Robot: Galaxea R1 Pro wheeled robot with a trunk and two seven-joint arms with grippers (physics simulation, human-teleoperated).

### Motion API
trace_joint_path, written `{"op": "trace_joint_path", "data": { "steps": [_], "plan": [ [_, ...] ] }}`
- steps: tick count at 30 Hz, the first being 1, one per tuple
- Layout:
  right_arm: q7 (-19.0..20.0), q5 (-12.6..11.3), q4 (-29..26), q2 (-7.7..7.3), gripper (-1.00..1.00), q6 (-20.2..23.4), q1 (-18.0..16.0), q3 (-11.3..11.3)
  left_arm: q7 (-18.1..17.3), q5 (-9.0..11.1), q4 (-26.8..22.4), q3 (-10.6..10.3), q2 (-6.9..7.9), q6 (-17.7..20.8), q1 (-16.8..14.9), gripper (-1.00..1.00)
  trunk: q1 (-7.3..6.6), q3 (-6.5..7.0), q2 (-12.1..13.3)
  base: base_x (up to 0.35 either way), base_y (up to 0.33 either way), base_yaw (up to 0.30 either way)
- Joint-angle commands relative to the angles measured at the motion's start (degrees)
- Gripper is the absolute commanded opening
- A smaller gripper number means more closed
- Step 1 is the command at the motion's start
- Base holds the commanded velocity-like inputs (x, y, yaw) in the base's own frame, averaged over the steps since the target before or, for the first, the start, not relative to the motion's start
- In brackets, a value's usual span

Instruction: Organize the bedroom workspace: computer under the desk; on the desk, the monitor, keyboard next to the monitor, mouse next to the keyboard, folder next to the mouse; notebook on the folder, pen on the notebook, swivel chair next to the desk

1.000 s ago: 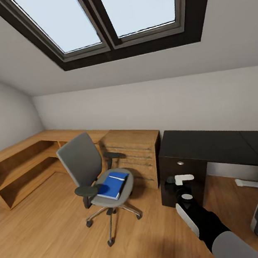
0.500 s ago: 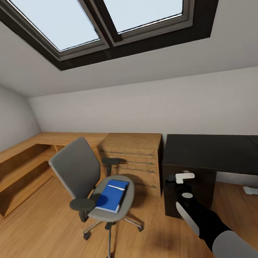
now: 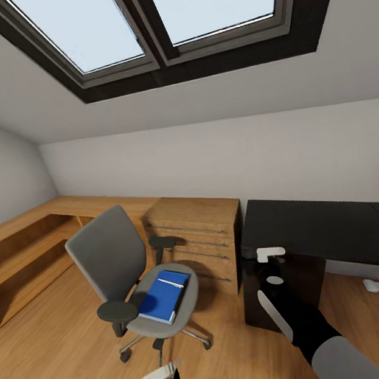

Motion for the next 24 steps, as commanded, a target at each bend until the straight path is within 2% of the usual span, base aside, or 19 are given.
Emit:
{"op": "trace_joint_path", "data": {
  "steps": [1, 6, 8, 10, 11, 15, 19, 21, 24],
  "plan": [
    [-0.5, -0.7, -0.8, -0.01, -1.0, 1.5, 0.0, 0.1, 2.4, 0.2, -2.7, -0.8, -1.07, 3.4, -0.1, 1.0, 0.01, -0.08, -0.1, 0.005, 0.0, 0.0],
    [-0.6, -0.7, -3.7, -0.14, -1.0, 4.7, -0.2, -0.5, 6.6, 0.0, -12.0, -1.6, -6.33, 15.6, -0.1, 1.0, 0.01, -0.08, -0.1, 0.001, 0.0, 0.0],
    [-0.6, -0.7, -4.6, -0.23, -1.0, 5.3, -0.4, -1.4, 7.1, 0.0, -14.5, -1.7, -7.84, 18.4, -0.1, 1.0, 0.01, -0.08, -0.1, 0.0, 0.0, 0.0],
    [-0.6, -0.6, -4.9, -0.3, -1.0, 6.3, -0.9, -3.1, 7.5, 0.0, -16.2, -1.7, -9.27, 20.8, -0.3, 1.0, 0.01, -0.08, -0.1, 0.0, 0.0, 0.0],
    [-0.6, -0.6, -4.7, -0.44, -1.0, 6.9, -1.7, -4.6, 8.0, 0.0, -17.0, -1.7, -10.0, 22.0, -0.5, 1.0, 0.01, -0.08, -0.1, 0.0, 0.0, 0.0],
    [-0.5, -0.5, -3.2, -1.07, -1.0, 7.8, -5.4, -9.4, 10.2, 0.0, -17.9, -1.5, -10.91, 23.7, -0.6, 1.0, 0.01, -0.08, -0.1, 0.0, 0.0, 0.0],
    [-0.6, -0.4, -3.0, -2.24, -1.0, 8.1, -6.3, -10.6, 11.1, 0.0, -17.9, -1.2, -10.72, 23.8, -0.7, 1.0, 0.01, -0.08, -0.1, 0.0, 0.0, 0.0],
    [-0.5, -0.5, -2.4, -3.19, -1.0, 8.2, -6.6, -10.8, 11.4, 0.1, -17.8, -1.0, -9.44, 23.8, -0.7, 1.0, 0.01, -0.08, -0.1, 0.0, 0.0, 0.0],
    [-0.4, -0.5, -2.3, -3.42, -1.0, 8.2, -6.7, -10.9, 11.3, 0.2, -17.4, -1.0, -9.0, 23.7, -0.7, 1.0, 0.01, -0.08, -0.1, 0.041, 0.0, 0.0]
  ]
}}
